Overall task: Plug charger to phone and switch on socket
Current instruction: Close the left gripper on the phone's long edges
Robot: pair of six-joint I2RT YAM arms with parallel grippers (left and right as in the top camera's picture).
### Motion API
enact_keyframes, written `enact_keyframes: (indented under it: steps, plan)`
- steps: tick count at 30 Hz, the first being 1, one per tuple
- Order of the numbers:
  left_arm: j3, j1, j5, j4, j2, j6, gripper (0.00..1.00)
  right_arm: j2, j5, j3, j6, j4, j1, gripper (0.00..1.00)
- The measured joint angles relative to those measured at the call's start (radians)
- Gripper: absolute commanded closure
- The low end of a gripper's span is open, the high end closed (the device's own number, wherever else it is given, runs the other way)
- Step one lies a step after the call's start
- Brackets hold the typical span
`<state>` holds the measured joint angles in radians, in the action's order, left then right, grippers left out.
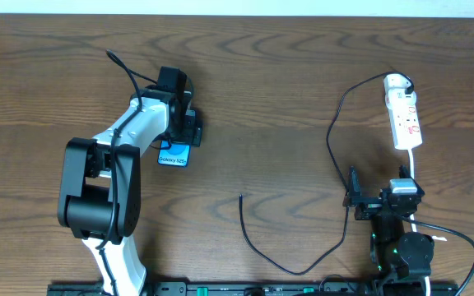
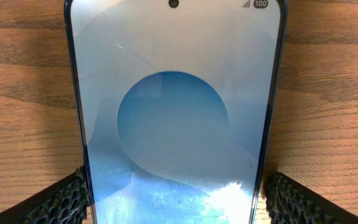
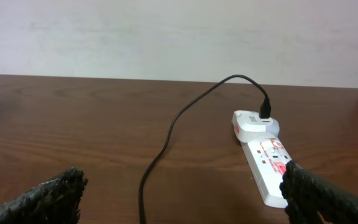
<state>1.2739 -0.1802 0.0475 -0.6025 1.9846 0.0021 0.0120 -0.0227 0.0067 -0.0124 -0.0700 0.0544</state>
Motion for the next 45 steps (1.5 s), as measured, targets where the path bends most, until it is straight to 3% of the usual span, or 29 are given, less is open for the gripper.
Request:
enact_keyframes:
  steps: [45]
  plan:
    - [0.000,0.000,-0.001,-0.001,0.000,-0.002,0.25,0.000,0.000,0.000,0.000,0.000,0.000,0.01]
